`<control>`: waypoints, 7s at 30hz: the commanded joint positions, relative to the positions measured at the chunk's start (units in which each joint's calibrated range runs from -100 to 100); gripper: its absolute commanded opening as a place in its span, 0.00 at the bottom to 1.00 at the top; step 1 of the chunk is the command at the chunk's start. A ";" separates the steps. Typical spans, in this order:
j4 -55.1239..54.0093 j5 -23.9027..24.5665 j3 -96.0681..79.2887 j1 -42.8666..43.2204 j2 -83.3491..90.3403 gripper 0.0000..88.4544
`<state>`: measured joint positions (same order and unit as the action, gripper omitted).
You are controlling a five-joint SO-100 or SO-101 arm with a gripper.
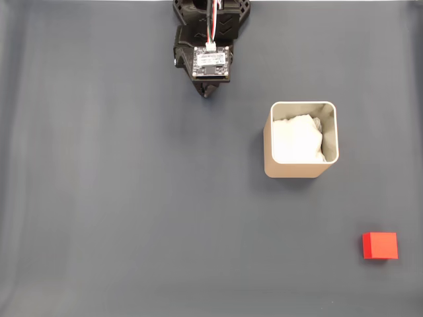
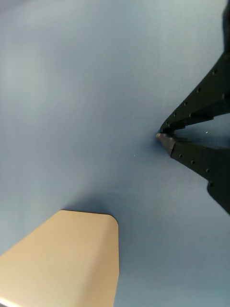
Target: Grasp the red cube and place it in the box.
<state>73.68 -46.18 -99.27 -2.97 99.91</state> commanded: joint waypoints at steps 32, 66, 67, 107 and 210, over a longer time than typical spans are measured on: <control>-34.33 2.39 15.77 -0.26 -14.88 0.00; -31.78 -1.12 58.80 24.66 -47.51 0.00; -31.78 -1.17 59.98 25.23 -48.55 0.00; -29.81 -2.30 98.18 29.56 -93.46 0.22; -41.47 1.22 137.19 26.50 -145.30 0.50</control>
<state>32.98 -45.15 34.70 23.04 -46.59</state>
